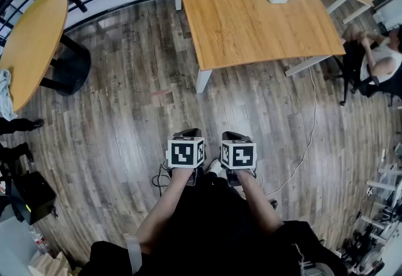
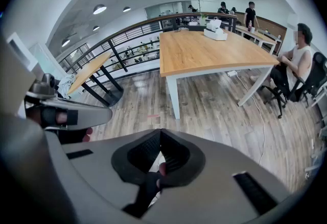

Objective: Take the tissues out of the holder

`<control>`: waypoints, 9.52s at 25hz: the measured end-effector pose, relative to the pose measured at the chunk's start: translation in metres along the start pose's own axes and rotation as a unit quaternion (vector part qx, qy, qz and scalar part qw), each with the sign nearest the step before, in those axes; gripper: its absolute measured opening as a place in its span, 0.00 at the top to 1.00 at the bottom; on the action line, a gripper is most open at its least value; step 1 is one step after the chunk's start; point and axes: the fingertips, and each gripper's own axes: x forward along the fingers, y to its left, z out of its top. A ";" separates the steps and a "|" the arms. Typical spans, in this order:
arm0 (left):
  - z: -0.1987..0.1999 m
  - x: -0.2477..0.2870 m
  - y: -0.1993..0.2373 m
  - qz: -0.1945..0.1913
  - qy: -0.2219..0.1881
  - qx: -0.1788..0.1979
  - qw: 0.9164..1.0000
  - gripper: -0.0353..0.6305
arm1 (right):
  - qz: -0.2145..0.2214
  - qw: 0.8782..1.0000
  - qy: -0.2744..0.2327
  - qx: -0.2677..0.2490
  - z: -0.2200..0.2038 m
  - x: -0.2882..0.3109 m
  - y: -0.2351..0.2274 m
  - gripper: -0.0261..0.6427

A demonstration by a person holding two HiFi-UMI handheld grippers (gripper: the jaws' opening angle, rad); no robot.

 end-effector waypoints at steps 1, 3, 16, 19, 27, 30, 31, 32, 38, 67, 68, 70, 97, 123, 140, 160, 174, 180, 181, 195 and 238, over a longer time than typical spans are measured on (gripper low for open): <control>-0.010 0.000 -0.010 -0.003 0.002 0.005 1.000 0.94 | -0.001 1.000 0.002 0.004 -0.010 -0.007 -0.004 0.94; -0.029 0.000 -0.029 -0.007 0.007 0.014 1.000 0.94 | -0.002 1.000 0.002 0.009 -0.028 -0.019 -0.011 0.94; -0.133 -0.010 -0.111 -0.002 0.006 0.050 0.999 0.94 | -0.003 0.999 -0.025 0.023 -0.137 -0.080 -0.048 0.94; -0.147 -0.011 -0.125 -0.005 0.002 0.057 0.998 0.94 | -0.004 0.999 -0.036 0.026 -0.147 -0.093 -0.056 0.94; -0.160 -0.010 -0.149 -0.003 -0.002 0.073 0.997 0.94 | -0.005 0.998 -0.060 0.023 -0.161 -0.109 -0.073 0.94; -0.164 -0.012 -0.151 0.001 -0.002 0.075 0.997 0.94 | 0.000 0.998 -0.063 0.023 -0.166 -0.111 -0.072 0.94; -0.165 -0.012 -0.151 0.002 -0.002 0.076 0.997 0.94 | 0.001 0.998 -0.063 0.024 -0.167 -0.112 -0.072 0.94; -0.167 -0.012 -0.152 0.003 -0.001 0.077 0.997 0.94 | 0.002 0.998 -0.062 0.024 -0.168 -0.112 -0.072 0.94; -0.174 -0.012 -0.151 0.008 0.004 0.078 0.997 0.94 | 0.004 0.998 -0.064 0.018 -0.170 -0.114 -0.070 0.94; -0.095 0.034 -0.172 -0.015 0.013 0.105 0.994 0.94 | 0.011 0.997 -0.074 0.018 -0.102 -0.094 -0.107 0.94; -0.086 0.038 -0.171 -0.017 0.012 0.106 0.994 0.94 | 0.010 0.997 -0.074 0.017 -0.094 -0.091 -0.110 0.94; -0.067 0.044 -0.170 -0.020 0.012 0.106 0.994 0.94 | 0.011 0.997 -0.075 0.014 -0.074 -0.087 -0.112 0.94; 0.127 0.093 -0.098 -0.047 0.016 0.122 0.991 0.94 | -0.009 0.997 -0.078 0.018 0.124 -0.017 -0.101 0.91; 0.212 0.173 -0.135 -0.015 0.016 0.092 0.996 0.94 | 0.029 0.997 -0.066 -0.002 0.208 0.016 -0.191 0.91; 0.289 0.229 -0.201 0.038 -0.002 0.050 0.998 0.94 | 0.090 0.992 -0.068 -0.053 0.281 0.010 -0.292 0.91; 0.340 0.265 -0.197 0.037 -0.005 0.030 0.999 0.94 | 0.097 0.992 -0.053 -0.059 0.333 0.046 -0.312 0.89; 0.434 0.278 -0.158 0.007 -0.034 0.007 0.999 0.94 | 0.064 0.992 -0.037 -0.100 0.429 0.075 -0.302 0.94; 0.448 0.283 -0.136 0.001 -0.035 -0.003 0.999 0.94 | 0.059 0.992 -0.011 -0.111 0.441 0.094 -0.283 0.94; 0.449 0.284 -0.133 0.000 -0.033 -0.005 0.999 0.94 | 0.059 0.992 -0.009 -0.110 0.442 0.097 -0.282 0.94; 0.462 0.303 -0.103 -0.021 -0.006 -0.013 1.000 0.94 | 0.049 0.996 -0.027 -0.075 0.481 0.117 -0.279 0.94; 0.543 0.408 -0.109 0.008 -0.017 -0.153 0.988 0.94 | 0.008 0.988 -0.036 -0.152 0.710 0.220 -0.442 0.35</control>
